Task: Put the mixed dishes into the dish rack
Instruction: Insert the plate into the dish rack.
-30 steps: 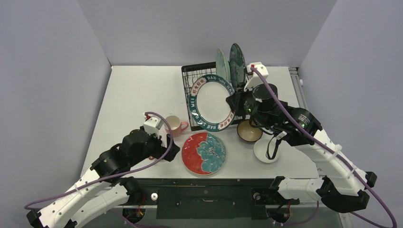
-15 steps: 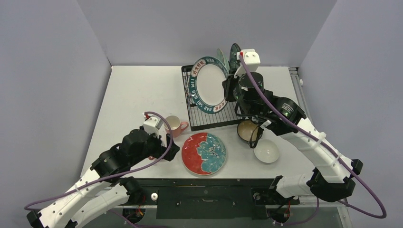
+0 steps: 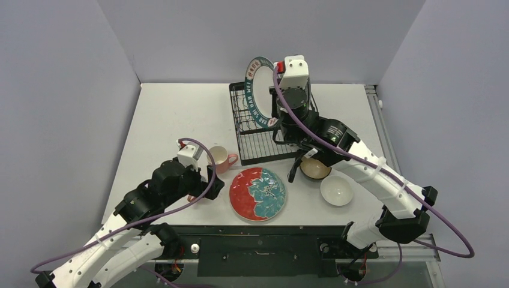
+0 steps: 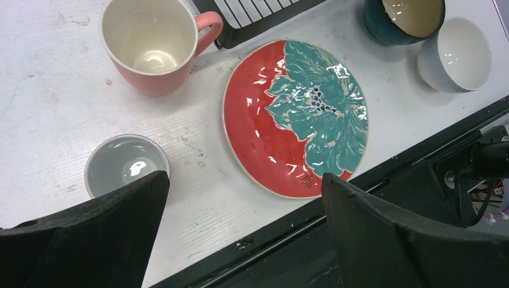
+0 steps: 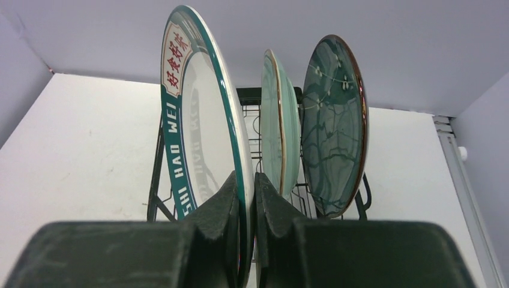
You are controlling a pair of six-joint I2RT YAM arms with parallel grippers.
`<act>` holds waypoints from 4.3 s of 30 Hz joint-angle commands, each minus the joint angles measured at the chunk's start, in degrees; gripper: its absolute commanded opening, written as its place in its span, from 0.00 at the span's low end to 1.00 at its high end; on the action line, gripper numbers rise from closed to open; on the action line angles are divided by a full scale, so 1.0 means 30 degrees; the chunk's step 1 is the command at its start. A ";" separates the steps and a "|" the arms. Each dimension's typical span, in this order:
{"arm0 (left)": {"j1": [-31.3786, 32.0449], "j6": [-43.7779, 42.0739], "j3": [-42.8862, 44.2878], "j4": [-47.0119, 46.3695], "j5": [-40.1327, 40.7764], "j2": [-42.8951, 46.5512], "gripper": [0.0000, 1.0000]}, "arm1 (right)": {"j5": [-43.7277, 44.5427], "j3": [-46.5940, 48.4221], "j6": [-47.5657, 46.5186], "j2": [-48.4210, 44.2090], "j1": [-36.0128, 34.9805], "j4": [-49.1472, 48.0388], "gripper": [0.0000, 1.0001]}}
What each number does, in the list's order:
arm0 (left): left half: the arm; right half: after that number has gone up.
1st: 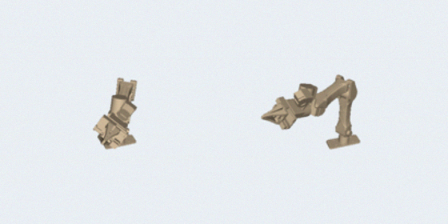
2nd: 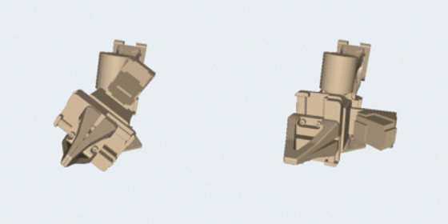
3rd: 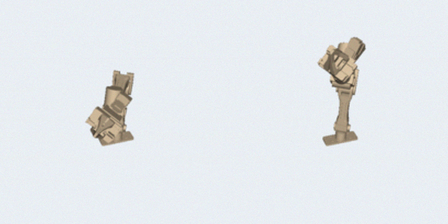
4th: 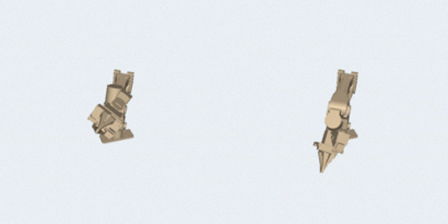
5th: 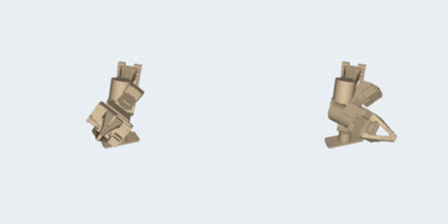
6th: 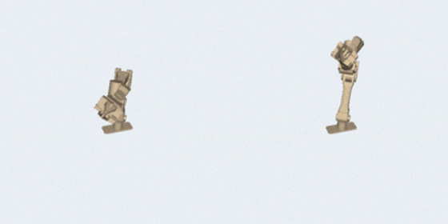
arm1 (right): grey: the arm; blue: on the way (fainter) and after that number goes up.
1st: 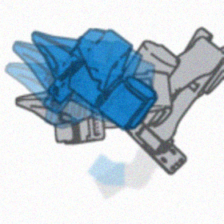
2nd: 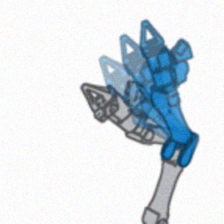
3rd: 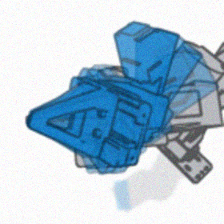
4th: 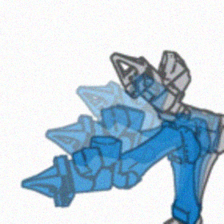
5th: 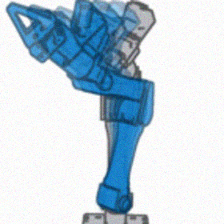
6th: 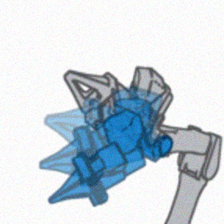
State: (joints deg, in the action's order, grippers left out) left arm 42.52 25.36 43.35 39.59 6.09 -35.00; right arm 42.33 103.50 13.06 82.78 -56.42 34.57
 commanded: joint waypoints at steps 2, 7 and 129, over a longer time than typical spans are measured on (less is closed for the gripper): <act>-0.0755 -0.0347 -0.0036 -0.1182 -0.0558 0.0102 0.96 | 0.3826 0.0720 -0.2196 0.0457 -0.0798 -0.3711 0.00; -0.1142 -0.0397 -0.0070 -0.1243 -0.0771 0.0261 0.96 | 0.5673 0.0624 -0.3865 0.1249 -0.1434 -0.5212 0.00; -0.3759 -0.0633 -0.0359 -0.1838 -0.2585 -0.0307 0.96 | 0.6547 -0.0815 -0.3871 0.6373 -0.0080 -0.5207 0.07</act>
State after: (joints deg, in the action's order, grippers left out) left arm 31.68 24.32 41.91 36.86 -0.73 -36.05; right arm 61.01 102.21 -0.21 102.13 -55.99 18.17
